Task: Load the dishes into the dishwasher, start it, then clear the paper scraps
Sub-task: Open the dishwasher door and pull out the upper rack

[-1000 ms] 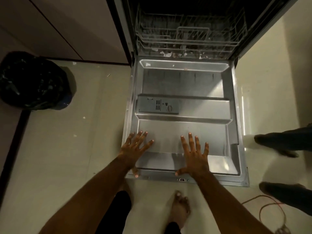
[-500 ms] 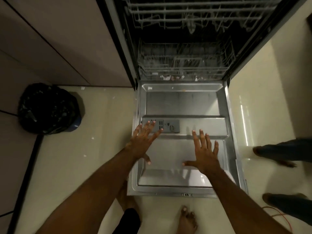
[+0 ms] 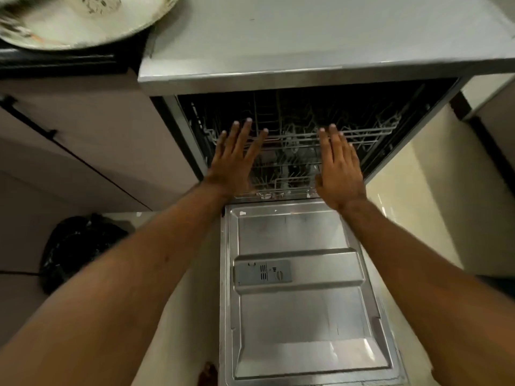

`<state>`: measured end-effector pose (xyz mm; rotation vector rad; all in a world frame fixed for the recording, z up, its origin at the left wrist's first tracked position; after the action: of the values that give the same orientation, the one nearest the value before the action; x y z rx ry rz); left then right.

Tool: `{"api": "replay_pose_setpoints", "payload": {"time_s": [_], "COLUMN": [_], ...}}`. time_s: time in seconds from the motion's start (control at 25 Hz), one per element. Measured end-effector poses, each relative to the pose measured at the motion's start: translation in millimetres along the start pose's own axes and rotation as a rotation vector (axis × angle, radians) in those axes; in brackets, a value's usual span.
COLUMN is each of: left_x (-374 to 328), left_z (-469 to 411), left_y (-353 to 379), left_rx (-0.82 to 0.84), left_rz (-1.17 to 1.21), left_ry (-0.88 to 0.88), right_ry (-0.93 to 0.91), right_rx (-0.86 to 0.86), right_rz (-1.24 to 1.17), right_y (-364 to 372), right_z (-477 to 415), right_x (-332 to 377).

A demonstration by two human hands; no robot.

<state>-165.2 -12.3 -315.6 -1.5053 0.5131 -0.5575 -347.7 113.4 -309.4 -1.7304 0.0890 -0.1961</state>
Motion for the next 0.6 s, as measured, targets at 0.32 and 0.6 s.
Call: {"api": "replay_pose_setpoints", "payload": {"time_s": [0.32, 0.6], "left_x": [14, -4], "left_z": [-34, 16], "left_y": [16, 17], "left_rx": [0.385, 0.488], "left_rz": [0.091, 0.074], "left_ry": [-0.161, -0.170], "right_ry": [0.093, 0.130], "right_rx": [0.166, 0.234], "right_rz": [0.011, -0.035], "right_y": [25, 1], "right_z": [-27, 21], "right_x": [-15, 2]}}
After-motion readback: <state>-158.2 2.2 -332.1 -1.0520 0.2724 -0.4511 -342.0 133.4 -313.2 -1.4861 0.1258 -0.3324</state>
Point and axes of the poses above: each hand's wrist, its own z-axis away from the middle knuckle, its own y-axis out of the palm, x = y × z, the point moved 10 cm from there along -z, towards the middle knuckle, and after that the axes turned 11 degrees about -y, right-handed, at the moved point
